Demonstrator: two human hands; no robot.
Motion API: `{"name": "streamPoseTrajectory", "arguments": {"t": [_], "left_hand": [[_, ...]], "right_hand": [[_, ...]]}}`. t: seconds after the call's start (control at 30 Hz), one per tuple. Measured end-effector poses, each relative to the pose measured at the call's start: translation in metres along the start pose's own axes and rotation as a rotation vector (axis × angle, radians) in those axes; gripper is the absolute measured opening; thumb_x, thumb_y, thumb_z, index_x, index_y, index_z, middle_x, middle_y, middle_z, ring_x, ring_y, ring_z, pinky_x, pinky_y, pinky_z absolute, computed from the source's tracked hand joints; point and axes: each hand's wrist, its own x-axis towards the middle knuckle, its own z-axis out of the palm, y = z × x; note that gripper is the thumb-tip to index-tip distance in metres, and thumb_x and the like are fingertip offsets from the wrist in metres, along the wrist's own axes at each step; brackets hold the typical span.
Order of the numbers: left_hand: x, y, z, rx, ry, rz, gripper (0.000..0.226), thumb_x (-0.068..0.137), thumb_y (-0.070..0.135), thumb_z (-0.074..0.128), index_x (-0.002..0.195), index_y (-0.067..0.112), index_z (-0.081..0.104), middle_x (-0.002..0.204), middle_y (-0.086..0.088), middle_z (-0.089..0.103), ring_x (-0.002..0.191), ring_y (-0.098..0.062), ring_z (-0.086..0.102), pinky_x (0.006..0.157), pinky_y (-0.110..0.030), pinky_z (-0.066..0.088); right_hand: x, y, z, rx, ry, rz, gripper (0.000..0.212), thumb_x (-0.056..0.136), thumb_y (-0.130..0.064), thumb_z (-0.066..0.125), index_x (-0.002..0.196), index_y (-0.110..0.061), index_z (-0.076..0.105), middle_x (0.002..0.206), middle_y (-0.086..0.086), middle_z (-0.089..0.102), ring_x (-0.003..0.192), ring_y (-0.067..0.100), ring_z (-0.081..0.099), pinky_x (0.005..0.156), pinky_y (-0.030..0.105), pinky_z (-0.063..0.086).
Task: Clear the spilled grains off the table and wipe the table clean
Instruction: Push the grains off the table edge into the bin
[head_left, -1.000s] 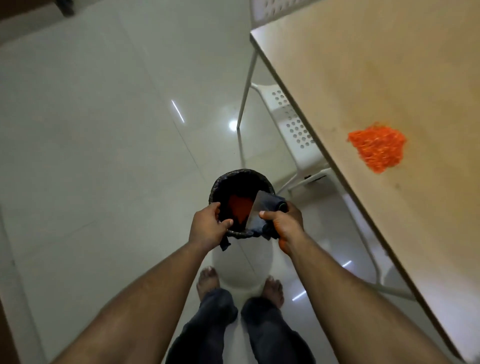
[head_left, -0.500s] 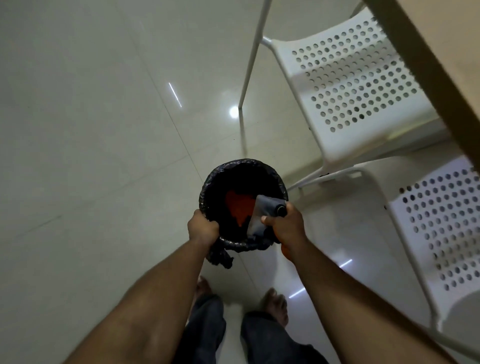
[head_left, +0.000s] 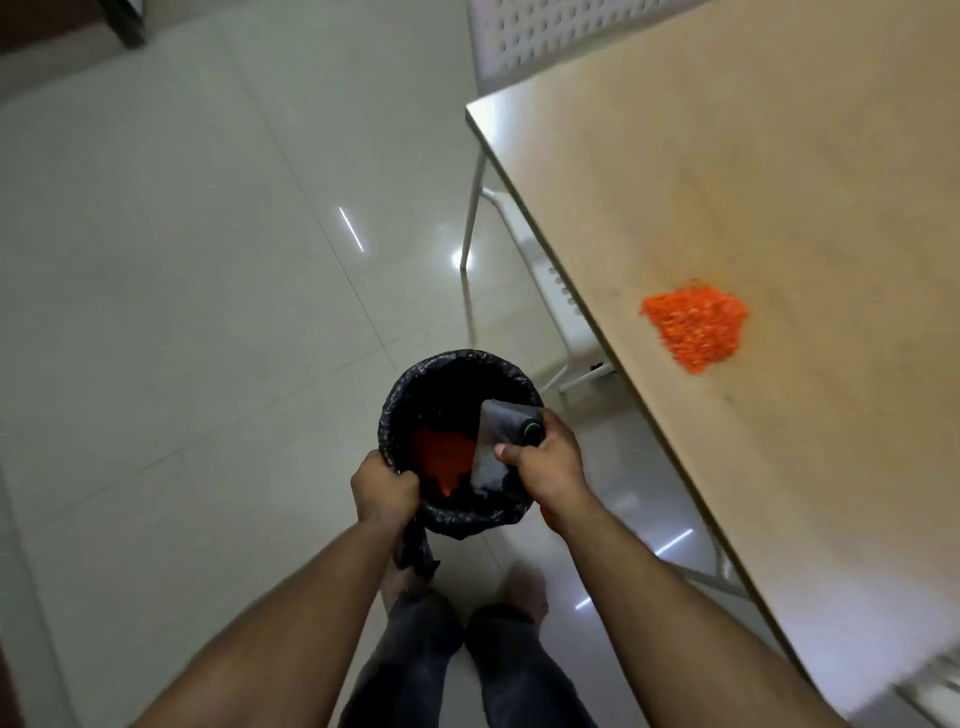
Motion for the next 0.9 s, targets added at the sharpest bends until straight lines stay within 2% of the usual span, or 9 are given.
{"name": "streamPoseTrajectory", "arguments": {"t": [0.1, 0.2, 0.3, 0.4, 0.47, 0.57, 0.77, 0.83, 0.9], "left_hand": [[-0.039, 0.02, -0.024, -0.038, 0.032, -0.011, 0.014, 0.079, 0.002, 0.061, 0.093, 0.005, 0.063, 0.085, -0.01, 0.066, 0.078, -0.031, 0.064, 0.068, -0.037, 0.055], [-0.072, 0.042, -0.041, -0.073, 0.037, 0.009, 0.009, 0.078, 0.003, 0.06, 0.087, 0.006, 0.062, 0.083, -0.012, 0.066, 0.077, -0.032, 0.064, 0.065, -0.035, 0.052], [-0.102, 0.061, -0.055, -0.102, 0.04, 0.035, 0.01, 0.077, 0.003, 0.061, 0.087, 0.007, 0.062, 0.083, -0.011, 0.067, 0.076, -0.031, 0.063, 0.066, -0.034, 0.05], [-0.123, 0.077, -0.062, -0.116, 0.04, 0.061, 0.012, 0.075, 0.005, 0.061, 0.086, 0.008, 0.063, 0.082, -0.01, 0.068, 0.076, -0.031, 0.065, 0.066, -0.036, 0.054], [-0.133, 0.087, -0.066, -0.123, 0.048, 0.073, 0.011, 0.075, 0.006, 0.06, 0.085, 0.009, 0.063, 0.081, -0.011, 0.068, 0.075, -0.032, 0.066, 0.066, -0.037, 0.056], [-0.147, 0.1, -0.069, -0.128, 0.059, 0.079, 0.009, 0.078, 0.005, 0.061, 0.087, 0.007, 0.064, 0.083, -0.011, 0.068, 0.076, -0.03, 0.064, 0.066, -0.034, 0.051], [-0.166, 0.114, -0.067, -0.12, 0.065, 0.087, 0.008, 0.08, 0.004, 0.062, 0.087, 0.007, 0.064, 0.083, -0.012, 0.068, 0.076, -0.03, 0.063, 0.065, -0.033, 0.047], [-0.17, 0.116, -0.065, -0.109, 0.067, 0.088, 0.008, 0.079, 0.004, 0.062, 0.086, 0.007, 0.064, 0.083, -0.012, 0.068, 0.076, -0.031, 0.063, 0.065, -0.033, 0.047], [-0.175, 0.119, -0.062, -0.109, 0.07, 0.092, 0.008, 0.079, 0.004, 0.062, 0.086, 0.006, 0.065, 0.082, -0.013, 0.068, 0.076, -0.033, 0.063, 0.065, -0.034, 0.047]], "right_hand": [[-0.042, -0.031, -0.018, 0.007, -0.024, -0.051, 0.051, 0.076, -0.007, 0.083, 0.121, -0.022, 0.064, 0.116, 0.0, 0.074, 0.108, 0.018, 0.071, 0.098, 0.048, 0.06], [-0.071, -0.062, -0.04, 0.009, 0.002, -0.102, 0.056, 0.069, -0.016, 0.083, 0.121, -0.025, 0.065, 0.116, -0.002, 0.075, 0.108, 0.018, 0.072, 0.098, 0.049, 0.06], [-0.094, -0.088, -0.062, 0.022, 0.014, -0.121, 0.049, 0.074, -0.007, 0.084, 0.115, -0.026, 0.066, 0.111, -0.002, 0.076, 0.104, 0.019, 0.073, 0.096, 0.051, 0.06], [-0.11, -0.111, -0.074, 0.013, -0.006, -0.14, 0.046, 0.071, -0.01, 0.086, 0.109, -0.028, 0.067, 0.107, -0.002, 0.076, 0.1, 0.021, 0.074, 0.093, 0.052, 0.061], [-0.119, -0.124, -0.084, 0.034, 0.007, -0.159, 0.045, 0.071, -0.008, 0.086, 0.107, -0.026, 0.067, 0.105, 0.0, 0.076, 0.098, 0.021, 0.074, 0.091, 0.049, 0.062], [-0.128, -0.143, -0.103, 0.111, 0.035, -0.162, 0.043, 0.075, 0.003, 0.083, 0.107, -0.022, 0.068, 0.103, 0.002, 0.077, 0.095, 0.021, 0.075, 0.084, 0.041, 0.063], [-0.134, -0.161, -0.16, 0.032, 0.21, -0.237, 0.036, 0.068, 0.0, 0.079, 0.095, -0.021, 0.07, 0.088, -0.001, 0.074, 0.079, 0.017, 0.068, 0.066, 0.033, 0.058], [-0.133, -0.165, -0.18, -0.044, 0.28, -0.259, 0.034, 0.067, -0.005, 0.078, 0.095, -0.023, 0.069, 0.09, -0.001, 0.073, 0.083, 0.02, 0.069, 0.068, 0.036, 0.057], [-0.131, -0.169, -0.199, -0.14, 0.345, -0.278, 0.034, 0.071, -0.007, 0.077, 0.098, -0.025, 0.069, 0.092, -0.002, 0.072, 0.087, 0.022, 0.069, 0.067, 0.029, 0.054]]}}
